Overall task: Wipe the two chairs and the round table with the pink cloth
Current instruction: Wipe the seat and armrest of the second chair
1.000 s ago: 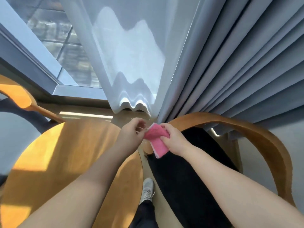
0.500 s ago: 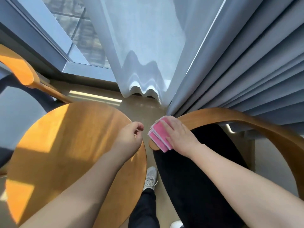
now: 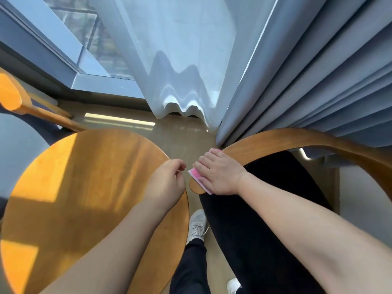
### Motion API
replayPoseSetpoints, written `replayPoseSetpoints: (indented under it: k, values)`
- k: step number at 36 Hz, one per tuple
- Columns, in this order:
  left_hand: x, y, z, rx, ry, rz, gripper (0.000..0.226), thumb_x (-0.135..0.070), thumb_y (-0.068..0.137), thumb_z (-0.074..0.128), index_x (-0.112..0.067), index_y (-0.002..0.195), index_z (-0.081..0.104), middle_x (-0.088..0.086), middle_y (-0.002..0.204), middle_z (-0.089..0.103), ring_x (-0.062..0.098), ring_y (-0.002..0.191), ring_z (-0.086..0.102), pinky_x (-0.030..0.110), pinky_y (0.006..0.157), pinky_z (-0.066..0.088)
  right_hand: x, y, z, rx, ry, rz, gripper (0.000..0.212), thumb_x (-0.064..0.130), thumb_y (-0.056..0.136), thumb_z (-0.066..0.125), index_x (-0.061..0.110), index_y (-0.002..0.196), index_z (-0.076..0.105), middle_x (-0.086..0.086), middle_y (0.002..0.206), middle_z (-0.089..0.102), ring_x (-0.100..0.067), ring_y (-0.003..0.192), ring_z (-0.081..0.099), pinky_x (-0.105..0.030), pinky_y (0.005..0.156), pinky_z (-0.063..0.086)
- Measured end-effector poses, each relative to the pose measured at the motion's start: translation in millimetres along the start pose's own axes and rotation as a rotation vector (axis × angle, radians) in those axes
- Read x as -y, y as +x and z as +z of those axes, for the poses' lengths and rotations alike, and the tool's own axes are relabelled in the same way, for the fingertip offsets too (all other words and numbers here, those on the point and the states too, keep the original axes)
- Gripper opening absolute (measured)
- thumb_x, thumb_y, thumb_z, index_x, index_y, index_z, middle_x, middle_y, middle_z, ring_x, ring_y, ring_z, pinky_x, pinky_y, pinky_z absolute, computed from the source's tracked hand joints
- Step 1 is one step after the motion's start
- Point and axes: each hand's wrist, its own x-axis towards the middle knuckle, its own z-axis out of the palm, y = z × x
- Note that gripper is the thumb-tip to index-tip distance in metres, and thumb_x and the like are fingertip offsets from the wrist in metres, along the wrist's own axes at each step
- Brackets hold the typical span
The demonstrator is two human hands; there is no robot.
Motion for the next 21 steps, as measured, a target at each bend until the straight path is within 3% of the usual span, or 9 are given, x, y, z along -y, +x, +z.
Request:
replayPoseSetpoints:
  k: [5, 8, 11, 15, 19, 21]
  values:
    - [-15.8, 1.1, 18.5, 0.010, 0.089, 0.072, 0.011, -0.010, 0.085, 0.056, -0.012, 0.093, 0.064, -0.002, 0.088, 0.061, 0.016, 0.083, 0.057, 0.031, 0.070, 0.048, -17.5, -2.9, 3.6, -0.011, 0.008, 0.049, 0.052, 0.042, 0.100, 0.025, 0.006, 0.115, 0.059, -0.010, 0.098, 0.060, -0.031, 0.088, 0.052, -0.044, 0.091, 0.041]
    - [-22.9, 2.1, 26.3, 0.018, 0.087, 0.116, 0.014, -0.011, 0.084, 0.058, -0.016, 0.096, 0.063, -0.004, 0.090, 0.059, 0.016, 0.085, 0.056, 0.027, 0.070, 0.043, -30.8, -9.2, 2.6, -0.025, 0.003, 0.093, 0.053, 0.041, 0.099, 0.025, 0.006, 0.117, 0.060, -0.011, 0.099, 0.061, -0.031, 0.090, 0.054, -0.045, 0.091, 0.043]
    - [-29.4, 4.8, 32.0, 0.017, 0.113, 0.125, 0.020, -0.015, 0.084, 0.062, -0.015, 0.104, 0.065, -0.003, 0.101, 0.060, 0.016, 0.096, 0.055, 0.023, 0.075, 0.040, -42.9, -15.2, 1.3, 0.005, 0.004, 0.151, 0.054, 0.042, 0.100, 0.023, 0.007, 0.120, 0.058, -0.010, 0.103, 0.061, -0.031, 0.094, 0.054, -0.046, 0.092, 0.043]
    - [-38.4, 9.7, 42.1, 0.060, 0.196, 0.130, 0.050, -0.035, 0.082, 0.068, -0.019, 0.127, 0.053, -0.004, 0.132, 0.048, 0.015, 0.121, 0.044, 0.028, 0.093, 0.041, -67.2, -28.2, 0.2, -0.018, -0.009, 0.240, 0.047, 0.041, 0.099, 0.027, 0.009, 0.119, 0.057, -0.009, 0.104, 0.061, -0.031, 0.095, 0.055, -0.046, 0.092, 0.043]
    - [-51.6, 20.2, 59.5, 0.125, 0.209, 0.192, 0.072, -0.043, 0.086, 0.062, -0.021, 0.147, 0.030, -0.001, 0.156, 0.020, 0.016, 0.143, 0.017, 0.026, 0.112, 0.019, -92.4, -44.4, -1.9, -0.038, -0.024, 0.302, 0.045, 0.042, 0.099, 0.031, 0.009, 0.118, 0.056, -0.009, 0.103, 0.060, -0.032, 0.093, 0.055, -0.046, 0.091, 0.043]
    - [-56.8, 28.0, 70.5, 0.126, 0.229, 0.287, 0.070, -0.041, 0.091, 0.056, -0.019, 0.150, 0.025, 0.001, 0.159, 0.014, 0.018, 0.146, 0.009, 0.022, 0.113, 0.004, -102.0, -51.7, -3.2, -0.041, -0.023, 0.327, 0.051, 0.044, 0.097, 0.030, 0.008, 0.121, 0.056, -0.010, 0.103, 0.060, -0.032, 0.093, 0.056, -0.046, 0.089, 0.045]
